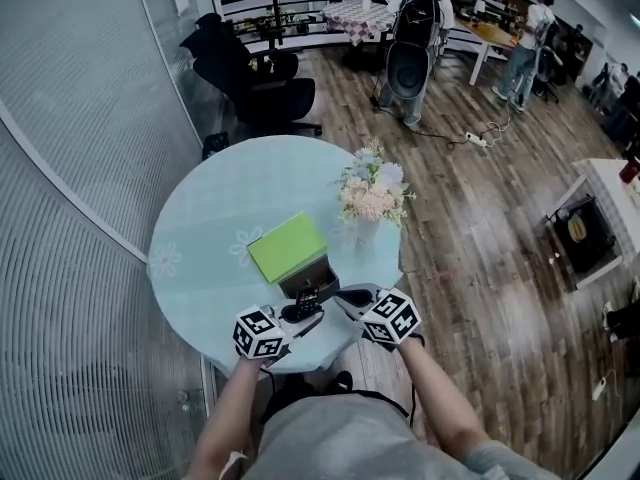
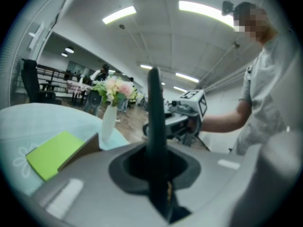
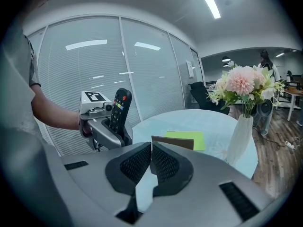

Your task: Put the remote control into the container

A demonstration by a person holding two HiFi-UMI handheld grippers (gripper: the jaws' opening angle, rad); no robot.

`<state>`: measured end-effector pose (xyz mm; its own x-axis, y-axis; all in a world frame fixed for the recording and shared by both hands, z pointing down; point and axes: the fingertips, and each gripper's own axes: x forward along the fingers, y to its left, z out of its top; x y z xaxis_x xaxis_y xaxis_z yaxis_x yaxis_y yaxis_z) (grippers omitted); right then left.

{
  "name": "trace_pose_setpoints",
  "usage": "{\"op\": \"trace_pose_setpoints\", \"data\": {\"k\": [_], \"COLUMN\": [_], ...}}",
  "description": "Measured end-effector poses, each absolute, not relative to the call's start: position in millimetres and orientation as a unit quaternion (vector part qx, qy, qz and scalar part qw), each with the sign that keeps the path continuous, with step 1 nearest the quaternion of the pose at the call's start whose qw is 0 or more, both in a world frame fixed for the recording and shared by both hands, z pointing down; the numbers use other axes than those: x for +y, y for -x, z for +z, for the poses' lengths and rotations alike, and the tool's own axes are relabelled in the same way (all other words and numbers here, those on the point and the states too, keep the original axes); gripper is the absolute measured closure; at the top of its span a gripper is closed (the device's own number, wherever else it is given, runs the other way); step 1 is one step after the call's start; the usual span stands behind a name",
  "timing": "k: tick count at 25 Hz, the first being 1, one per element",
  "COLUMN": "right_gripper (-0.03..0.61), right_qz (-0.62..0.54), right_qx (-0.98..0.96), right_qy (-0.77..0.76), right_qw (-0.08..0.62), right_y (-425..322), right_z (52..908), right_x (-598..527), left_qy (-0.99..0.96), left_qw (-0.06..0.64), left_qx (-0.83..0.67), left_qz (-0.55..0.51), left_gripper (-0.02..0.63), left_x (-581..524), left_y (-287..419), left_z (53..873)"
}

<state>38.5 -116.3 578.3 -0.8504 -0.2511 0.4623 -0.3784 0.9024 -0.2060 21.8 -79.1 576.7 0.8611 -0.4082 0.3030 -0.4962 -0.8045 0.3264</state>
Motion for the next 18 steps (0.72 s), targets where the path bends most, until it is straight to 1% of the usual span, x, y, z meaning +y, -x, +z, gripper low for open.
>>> {"op": "trace_pose_setpoints", "data": {"k": [8,18], "right_gripper": [0.560,0.560], "right_qz": [0.145,0.137], "right_qx": [-0.951,-0.960], "right_qy": [-0.173,-0.168], "right_qw": [0.212,0.179], "right_y": [-31.3,-8.7], "right_z": [570.6,543.4], "right_x": [-127.0,-130.2], "left_qy": [-0.946,-0.945], "left_qw": [0.202,0.209], "left_qx": [-0.233,-0.228], "left_qz": [0.105,0.108], "left_gripper": [0.569,0.569], "left_x": [-94.0,-108.9], "left_y": [-21.2,-13.6], "left_z": [578.8,589.3]}}
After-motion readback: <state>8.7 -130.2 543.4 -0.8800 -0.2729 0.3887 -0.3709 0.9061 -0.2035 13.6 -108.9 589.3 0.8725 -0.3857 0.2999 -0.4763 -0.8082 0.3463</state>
